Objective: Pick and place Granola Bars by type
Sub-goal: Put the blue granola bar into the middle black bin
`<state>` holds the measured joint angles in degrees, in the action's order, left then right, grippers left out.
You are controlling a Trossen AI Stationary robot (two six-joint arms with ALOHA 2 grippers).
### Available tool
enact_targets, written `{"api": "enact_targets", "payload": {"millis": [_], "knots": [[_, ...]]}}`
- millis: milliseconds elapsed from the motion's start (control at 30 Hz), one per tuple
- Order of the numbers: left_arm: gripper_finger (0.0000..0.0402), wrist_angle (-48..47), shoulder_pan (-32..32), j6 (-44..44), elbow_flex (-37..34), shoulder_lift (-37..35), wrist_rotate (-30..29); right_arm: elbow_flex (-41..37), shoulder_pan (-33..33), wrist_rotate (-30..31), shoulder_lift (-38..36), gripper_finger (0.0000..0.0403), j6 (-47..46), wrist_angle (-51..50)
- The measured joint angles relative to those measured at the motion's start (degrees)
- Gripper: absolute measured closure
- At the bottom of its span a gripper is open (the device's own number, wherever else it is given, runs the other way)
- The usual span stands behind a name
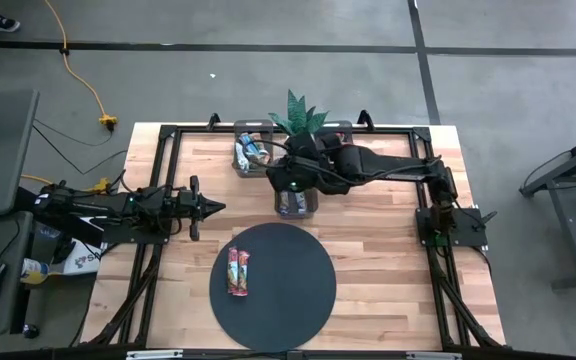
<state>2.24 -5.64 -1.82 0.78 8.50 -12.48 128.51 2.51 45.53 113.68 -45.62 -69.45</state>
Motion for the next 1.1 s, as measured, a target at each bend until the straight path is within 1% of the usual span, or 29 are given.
{"api": "enact_targets", "payload": {"millis": [167,267,467,600,933,1100], "knots": [[0.04,-0.05,-0.01,-0.01,0.01,0.01,-0.01,0.0,-0.8,1.0,2.47,0.0403,3.49,-0.54],[0.04,-0.04,0.0,0.01,0.01,0.01,-0.03,0.0,-1.18,0.53,4.33,0.0403,3.63,-0.65],[0.04,0.02,0.01,0.0,0.0,0.0,-0.04,0.0,-2.73,-3.74,8.67,0.0403,-0.46,-1.41],[0.04,-0.02,-0.01,0.01,-0.01,-0.01,-0.01,-0.02,-4.01,-6.92,11.55,0.0403,-1.03,-2.08],[0.04,-0.02,0.0,0.01,-0.01,0.0,-0.01,0.0,-6.57,-11.09,15.1,0.0403,-2.53,-2.25],[0.04,0.0,0.0,0.0,0.0,0.0,-0.01,0.0,-7.75,-12.11,16.63,0.0403,-4.95,-2.86]]}}
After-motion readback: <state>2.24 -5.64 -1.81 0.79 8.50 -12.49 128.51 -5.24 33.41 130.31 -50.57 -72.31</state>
